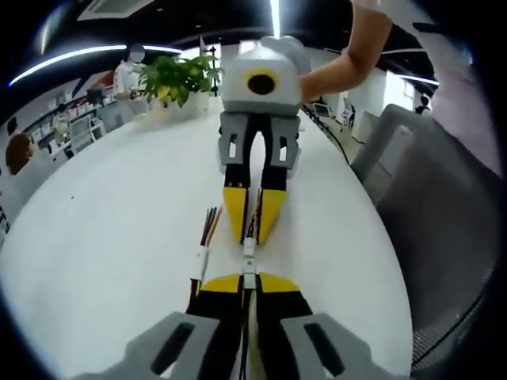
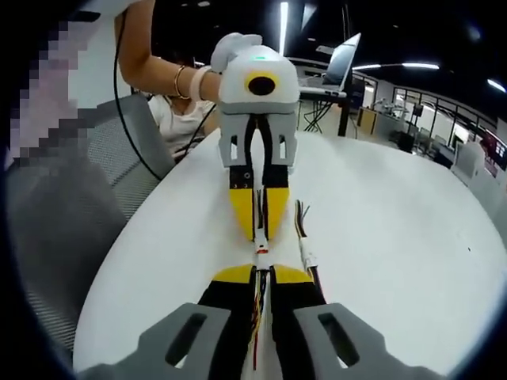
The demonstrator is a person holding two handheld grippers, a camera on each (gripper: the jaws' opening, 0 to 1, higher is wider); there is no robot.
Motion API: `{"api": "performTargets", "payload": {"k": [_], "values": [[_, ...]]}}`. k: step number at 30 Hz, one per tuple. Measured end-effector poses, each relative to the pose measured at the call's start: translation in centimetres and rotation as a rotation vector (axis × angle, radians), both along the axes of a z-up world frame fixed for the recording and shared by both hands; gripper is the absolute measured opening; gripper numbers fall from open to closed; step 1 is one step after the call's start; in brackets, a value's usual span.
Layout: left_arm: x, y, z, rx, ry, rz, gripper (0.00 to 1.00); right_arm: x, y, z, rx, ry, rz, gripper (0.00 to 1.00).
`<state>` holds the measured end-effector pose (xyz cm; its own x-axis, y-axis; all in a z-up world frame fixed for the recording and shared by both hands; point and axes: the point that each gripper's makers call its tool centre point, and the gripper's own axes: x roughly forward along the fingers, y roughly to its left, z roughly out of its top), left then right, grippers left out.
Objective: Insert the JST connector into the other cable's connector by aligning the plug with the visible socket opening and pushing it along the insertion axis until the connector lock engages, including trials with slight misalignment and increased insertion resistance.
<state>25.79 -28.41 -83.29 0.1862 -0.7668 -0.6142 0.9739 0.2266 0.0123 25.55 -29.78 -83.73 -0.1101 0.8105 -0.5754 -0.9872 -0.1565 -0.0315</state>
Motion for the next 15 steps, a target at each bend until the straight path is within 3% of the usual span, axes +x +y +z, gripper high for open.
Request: {"api": "performTargets", "payload": {"k": [15], "values": [[-0.2,-0.29,0.27,0.008,-0.005,-0.02,0.0,-0.36,0.22,0.4,0.001,-0.003,0.012,0.04]]}}
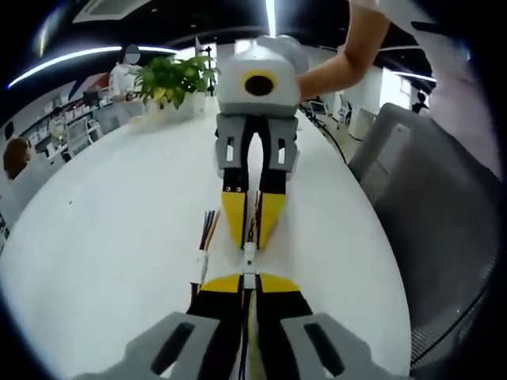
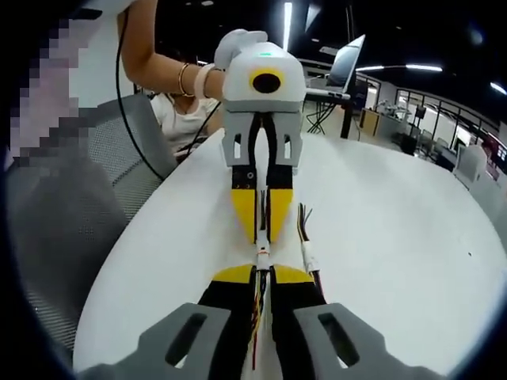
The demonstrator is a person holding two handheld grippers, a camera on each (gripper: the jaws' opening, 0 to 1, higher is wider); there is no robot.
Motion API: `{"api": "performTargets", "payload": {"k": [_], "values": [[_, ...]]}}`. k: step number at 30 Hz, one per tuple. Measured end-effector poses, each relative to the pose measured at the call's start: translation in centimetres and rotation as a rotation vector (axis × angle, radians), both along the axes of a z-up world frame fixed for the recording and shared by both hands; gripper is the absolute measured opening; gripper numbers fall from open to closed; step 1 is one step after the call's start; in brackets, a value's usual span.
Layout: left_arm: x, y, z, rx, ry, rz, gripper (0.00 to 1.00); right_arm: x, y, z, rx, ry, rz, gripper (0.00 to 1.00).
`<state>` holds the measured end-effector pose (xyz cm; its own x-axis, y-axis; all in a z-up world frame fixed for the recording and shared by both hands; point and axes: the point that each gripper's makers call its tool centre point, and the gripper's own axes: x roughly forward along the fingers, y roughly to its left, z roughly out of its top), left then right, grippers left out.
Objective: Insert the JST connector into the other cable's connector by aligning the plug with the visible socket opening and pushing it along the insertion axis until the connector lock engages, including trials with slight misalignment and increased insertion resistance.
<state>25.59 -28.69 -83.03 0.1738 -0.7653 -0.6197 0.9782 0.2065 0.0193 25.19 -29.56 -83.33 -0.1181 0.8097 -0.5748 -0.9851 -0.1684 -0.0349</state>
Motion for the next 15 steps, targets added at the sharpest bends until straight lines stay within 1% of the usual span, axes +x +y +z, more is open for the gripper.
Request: {"api": "performTargets", "payload": {"k": [5,7,9,15], "values": [[-0.03,-0.09,0.06,-0.001,-0.002,-0.009,0.0,-0.03,0.09,0.03,0.005,0.002,0.005,0.04],[-0.04,-0.26,0.26,-0.013,-0.004,-0.013,0.0,-0.07,0.12,0.02,0.007,0.004,0.007,0.04],[-0.04,-0.23,0.23,-0.007,-0.005,-0.014,0.0,-0.05,0.14,0.06,0.01,0.004,0.01,0.04],[0.05,-0.17,0.55,-0.031,0.006,-0.008,0.0,0.03,0.1,0.46,0.033,0.014,0.013,0.04]]}}
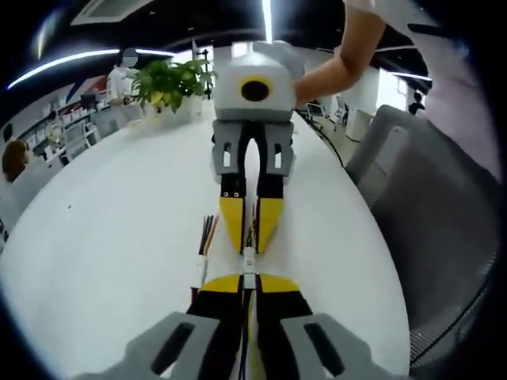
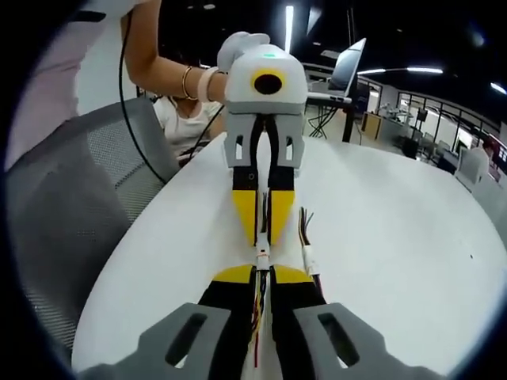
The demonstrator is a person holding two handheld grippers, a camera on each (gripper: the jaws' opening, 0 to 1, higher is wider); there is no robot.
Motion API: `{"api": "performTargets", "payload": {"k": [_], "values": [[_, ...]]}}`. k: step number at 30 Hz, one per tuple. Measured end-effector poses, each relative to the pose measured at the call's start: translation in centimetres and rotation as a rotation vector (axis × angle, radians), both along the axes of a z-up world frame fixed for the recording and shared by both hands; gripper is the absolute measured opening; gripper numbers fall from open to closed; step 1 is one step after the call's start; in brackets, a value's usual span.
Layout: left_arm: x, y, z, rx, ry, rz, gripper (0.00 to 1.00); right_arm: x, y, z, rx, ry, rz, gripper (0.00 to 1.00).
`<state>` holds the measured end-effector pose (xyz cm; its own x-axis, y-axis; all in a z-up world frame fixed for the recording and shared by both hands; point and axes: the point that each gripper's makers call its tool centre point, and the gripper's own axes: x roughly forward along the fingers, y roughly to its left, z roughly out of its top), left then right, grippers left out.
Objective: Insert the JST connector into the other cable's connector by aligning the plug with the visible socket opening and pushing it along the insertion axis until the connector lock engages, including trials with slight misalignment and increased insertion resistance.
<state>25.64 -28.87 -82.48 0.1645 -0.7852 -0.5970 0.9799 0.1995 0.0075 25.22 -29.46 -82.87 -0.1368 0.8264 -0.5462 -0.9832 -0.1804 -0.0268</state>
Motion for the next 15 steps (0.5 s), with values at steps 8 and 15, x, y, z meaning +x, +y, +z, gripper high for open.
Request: {"api": "performTargets", "payload": {"k": [8,15], "values": [[-0.29,-0.28,0.28,-0.01,-0.011,-0.023,0.0,-0.34,0.25,0.34,0.017,0.011,0.01,0.04],[-0.13,-0.14,0.7,-0.023,-0.02,-0.012,0.0,-0.03,0.23,0.9,0.044,0.043,-0.011,0.04]]}}
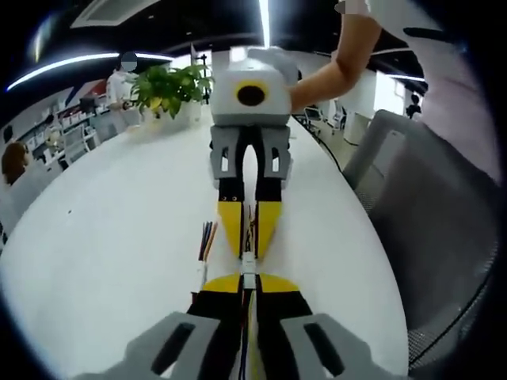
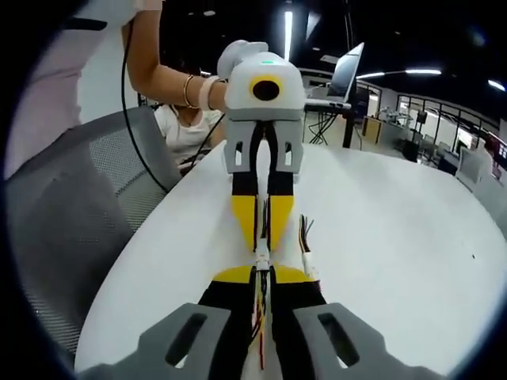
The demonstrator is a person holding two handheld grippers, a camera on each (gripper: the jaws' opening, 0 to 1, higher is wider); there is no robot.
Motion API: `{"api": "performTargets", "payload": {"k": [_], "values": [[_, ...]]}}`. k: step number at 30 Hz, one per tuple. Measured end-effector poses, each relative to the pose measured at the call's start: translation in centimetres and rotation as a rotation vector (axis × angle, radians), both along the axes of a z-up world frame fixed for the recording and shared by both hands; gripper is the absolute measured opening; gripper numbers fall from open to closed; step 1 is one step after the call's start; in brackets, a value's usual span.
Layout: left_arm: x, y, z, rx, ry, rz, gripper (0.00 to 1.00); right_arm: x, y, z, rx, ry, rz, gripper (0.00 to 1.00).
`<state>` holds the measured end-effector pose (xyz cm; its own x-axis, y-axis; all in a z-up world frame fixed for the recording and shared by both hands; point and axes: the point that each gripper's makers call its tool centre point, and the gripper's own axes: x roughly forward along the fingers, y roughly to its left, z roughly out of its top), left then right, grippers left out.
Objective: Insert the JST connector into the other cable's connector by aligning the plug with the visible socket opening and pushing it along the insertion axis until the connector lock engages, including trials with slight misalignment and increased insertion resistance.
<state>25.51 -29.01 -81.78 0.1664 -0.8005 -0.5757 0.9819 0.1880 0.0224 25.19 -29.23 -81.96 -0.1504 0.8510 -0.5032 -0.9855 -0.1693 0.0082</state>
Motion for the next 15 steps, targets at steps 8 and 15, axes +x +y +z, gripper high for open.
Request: {"api": "performTargets", "payload": {"k": [8,15], "values": [[-0.14,-0.07,0.04,0.021,-0.016,-0.027,0.0,-0.2,0.16,-0.03,0.0,-0.006,0.012,0.03],[0.15,-0.13,-0.4,0.039,-0.018,-0.037,0.0,0.06,0.05,-0.5,-0.005,-0.007,0.005,0.03]]}}
